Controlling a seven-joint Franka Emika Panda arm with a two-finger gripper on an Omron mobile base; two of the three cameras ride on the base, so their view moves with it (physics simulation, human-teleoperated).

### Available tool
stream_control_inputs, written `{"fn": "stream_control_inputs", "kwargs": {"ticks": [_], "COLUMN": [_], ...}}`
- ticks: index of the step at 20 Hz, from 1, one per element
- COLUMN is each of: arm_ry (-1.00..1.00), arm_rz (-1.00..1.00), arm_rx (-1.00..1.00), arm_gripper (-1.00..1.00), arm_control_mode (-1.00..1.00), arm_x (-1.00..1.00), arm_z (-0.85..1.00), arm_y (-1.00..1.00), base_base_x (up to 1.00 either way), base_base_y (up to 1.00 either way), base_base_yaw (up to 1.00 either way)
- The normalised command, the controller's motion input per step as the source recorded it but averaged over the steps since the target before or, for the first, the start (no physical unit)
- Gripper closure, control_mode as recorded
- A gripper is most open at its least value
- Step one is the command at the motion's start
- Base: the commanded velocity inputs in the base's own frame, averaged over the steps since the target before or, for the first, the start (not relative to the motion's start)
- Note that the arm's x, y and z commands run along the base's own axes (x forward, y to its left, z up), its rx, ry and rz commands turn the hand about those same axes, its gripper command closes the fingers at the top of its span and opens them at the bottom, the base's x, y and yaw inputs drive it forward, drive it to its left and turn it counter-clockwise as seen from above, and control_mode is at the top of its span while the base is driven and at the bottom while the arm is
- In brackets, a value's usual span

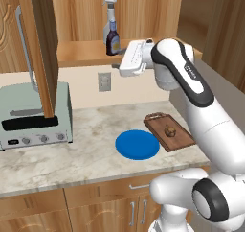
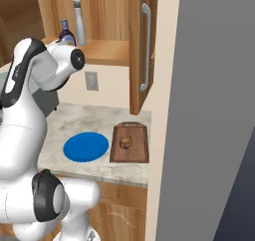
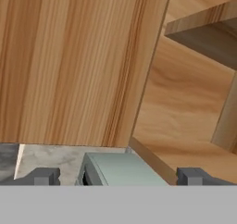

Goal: Pick the chicken drumstick from the plate and place it on the cutting board. Then pick the condiment bottle from the cabinet and place it next to the cutting board.

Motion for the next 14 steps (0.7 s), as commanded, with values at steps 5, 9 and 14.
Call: {"fn": "stream_control_inputs", "kwargs": {"ticks": [5,9,14], "arm_ry": [0.00,0.00,0.01], "arm_rz": [0.00,0.00,0.00], "arm_rx": [-0.01,0.00,0.00], "arm_gripper": [-1.00,-1.00,-1.00], "arm_control_mode": [-1.00,-1.00,-1.00], "arm_x": [0.17,0.17,0.22], "arm_z": [0.04,0.10,0.11], "arm_y": [0.00,0.00,0.00], "base_base_x": [0.00,0.00,0.00], "base_base_y": [0.00,0.00,0.00], "base_base_yaw": [0.00,0.00,0.00]}}
